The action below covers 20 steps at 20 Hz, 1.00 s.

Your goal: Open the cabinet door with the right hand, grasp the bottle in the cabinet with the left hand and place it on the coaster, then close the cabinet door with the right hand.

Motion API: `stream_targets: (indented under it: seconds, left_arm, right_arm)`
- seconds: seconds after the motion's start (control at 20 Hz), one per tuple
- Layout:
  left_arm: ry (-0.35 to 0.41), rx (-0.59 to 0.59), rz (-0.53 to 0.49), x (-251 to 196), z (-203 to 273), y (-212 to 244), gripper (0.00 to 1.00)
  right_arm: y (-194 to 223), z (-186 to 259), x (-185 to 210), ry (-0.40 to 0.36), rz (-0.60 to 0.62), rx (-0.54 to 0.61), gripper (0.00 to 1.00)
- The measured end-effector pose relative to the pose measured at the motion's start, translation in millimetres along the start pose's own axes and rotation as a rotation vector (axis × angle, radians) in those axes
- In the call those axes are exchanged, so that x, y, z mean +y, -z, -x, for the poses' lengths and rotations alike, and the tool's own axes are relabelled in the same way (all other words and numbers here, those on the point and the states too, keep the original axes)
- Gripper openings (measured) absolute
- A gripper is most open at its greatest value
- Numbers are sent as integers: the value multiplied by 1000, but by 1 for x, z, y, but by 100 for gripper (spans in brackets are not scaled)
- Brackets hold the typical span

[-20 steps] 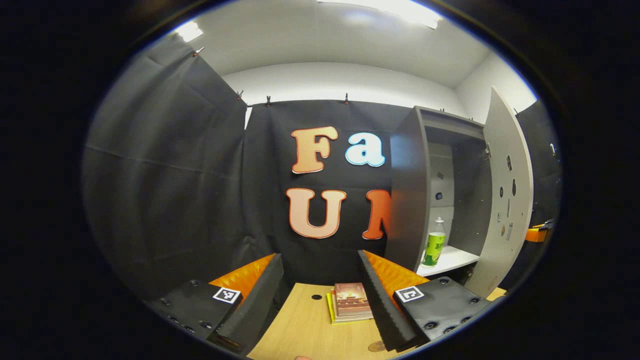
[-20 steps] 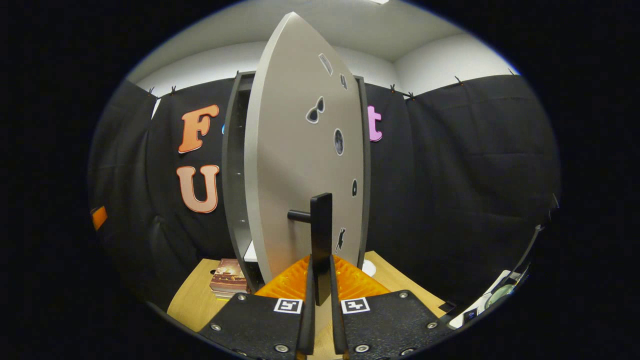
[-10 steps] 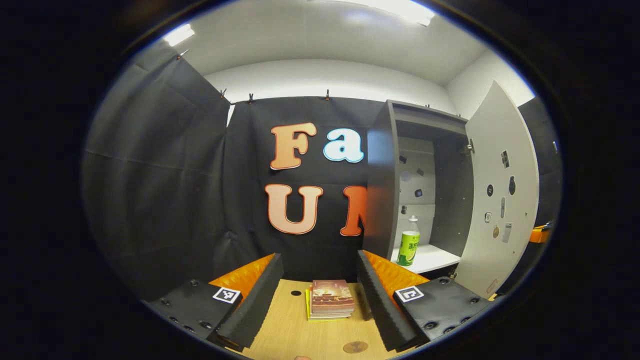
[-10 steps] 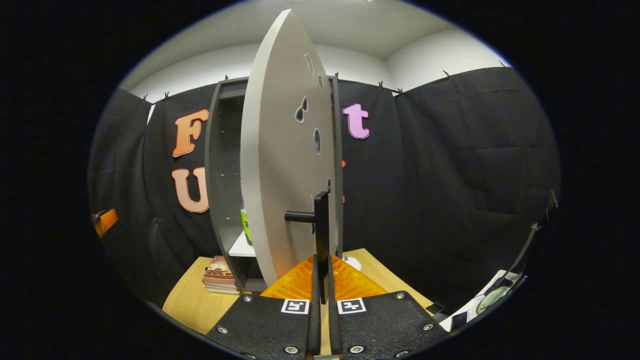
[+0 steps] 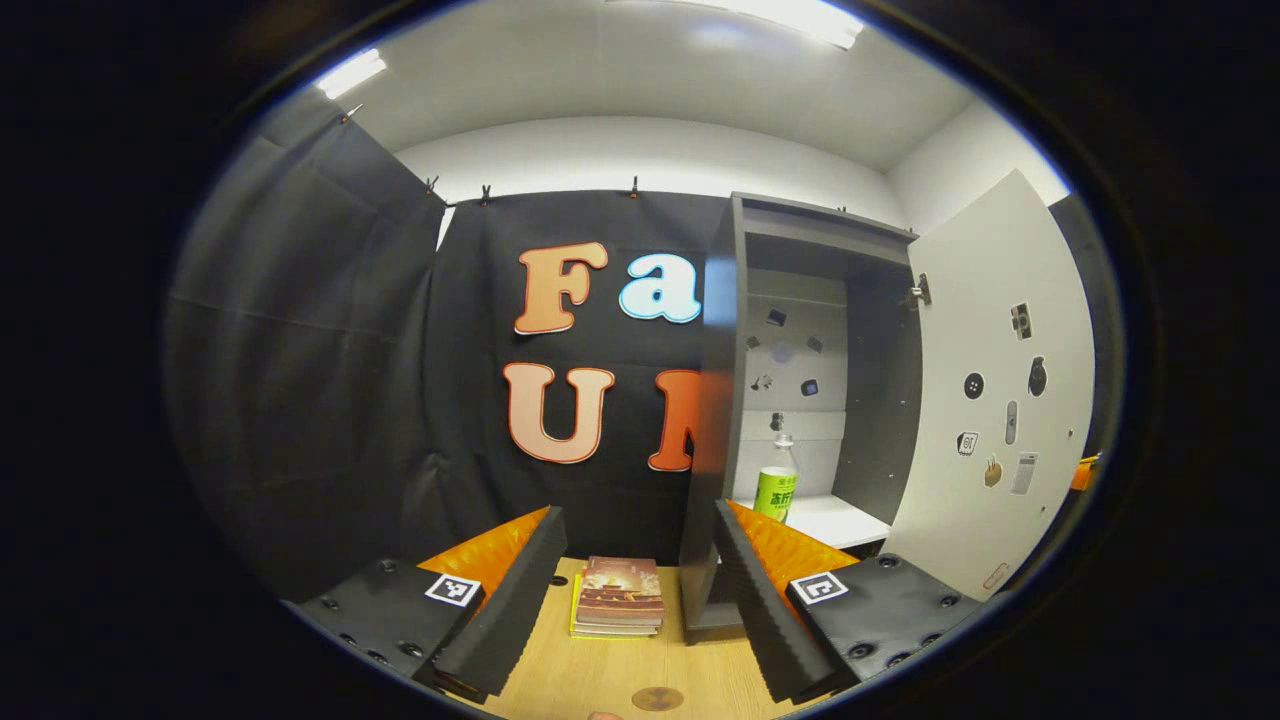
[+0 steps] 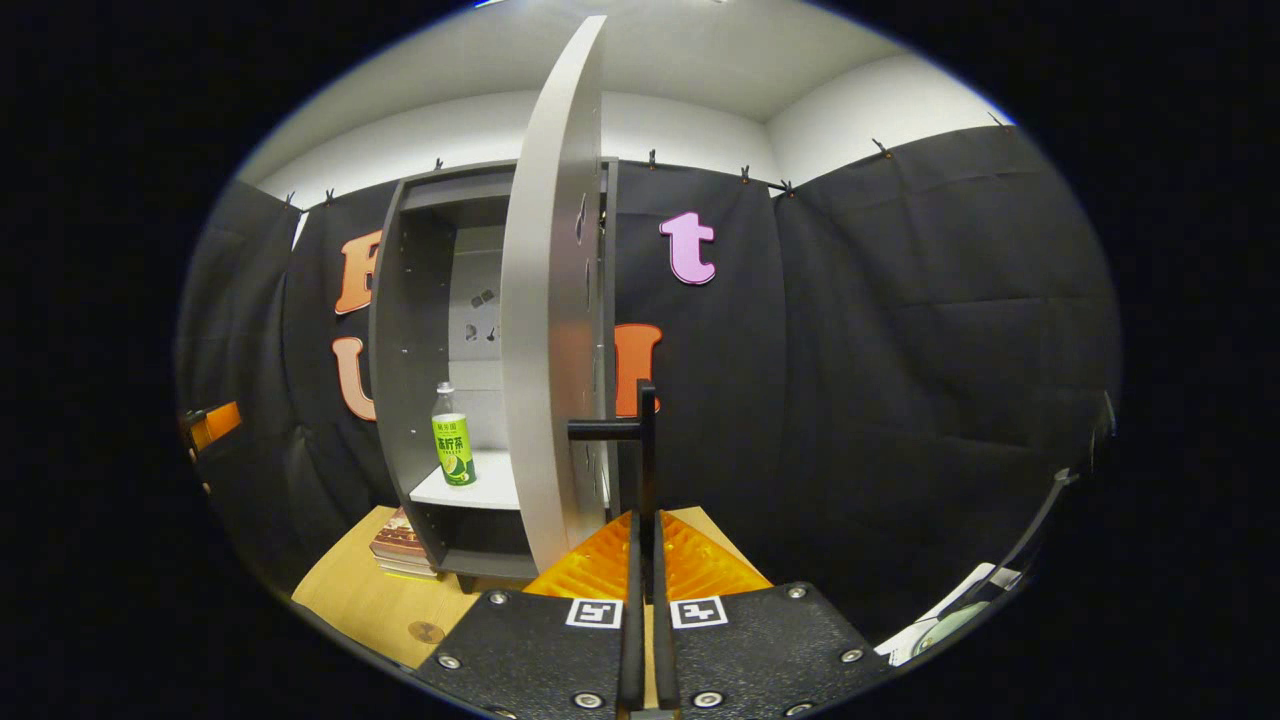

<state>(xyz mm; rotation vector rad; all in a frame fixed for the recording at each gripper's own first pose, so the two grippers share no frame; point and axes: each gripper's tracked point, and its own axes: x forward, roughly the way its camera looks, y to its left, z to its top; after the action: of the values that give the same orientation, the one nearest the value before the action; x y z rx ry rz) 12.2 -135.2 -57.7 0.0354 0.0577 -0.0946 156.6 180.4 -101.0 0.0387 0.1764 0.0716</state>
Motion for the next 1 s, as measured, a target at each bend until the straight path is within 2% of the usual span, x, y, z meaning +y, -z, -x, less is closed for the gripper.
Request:
stream_targets:
  seconds: [0.1,0.2,0.25,0.35,0.45,0.5,0.65,0.75,0.8,0.9,0.95,1.0]
  left_arm:
    - [12,9,-12,-19,-3,8,100]
    - [33,23,-22,-41,-8,16,93]
    - [46,31,-24,-51,-11,21,96]
    - [72,41,-17,-73,-18,31,96]
    - [114,45,-3,-98,-27,39,97]
    - [139,38,7,-111,-35,41,94]
    - [184,16,10,-142,-59,47,94]
    - [188,2,-2,-155,-81,51,94]
    - [185,-4,-12,-161,-95,53,97]
    - [183,-12,-31,-171,-122,57,94]
    - [185,-12,-38,-176,-138,59,97]
    - [189,-11,-40,-181,-153,64,97]
  right_arm:
    - [-1,0,3,-11,-34,-5,4]
    - [-1,2,7,-25,-64,-6,4]
    - [-3,3,7,-43,-74,-12,4]
    - [-2,5,9,-71,-73,-18,7]
    - [1,9,-2,-40,-59,-1,11]
    - [0,11,-3,-39,-69,-2,12]
    - [-1,11,-11,6,-84,-15,14]
    - [0,11,-21,47,-76,-13,21]
    - [1,12,-24,60,-80,-10,27]
    - [2,15,-31,92,-92,-3,31]
    - [3,15,-34,111,-100,2,33]
    - [5,16,-37,127,-108,6,41]
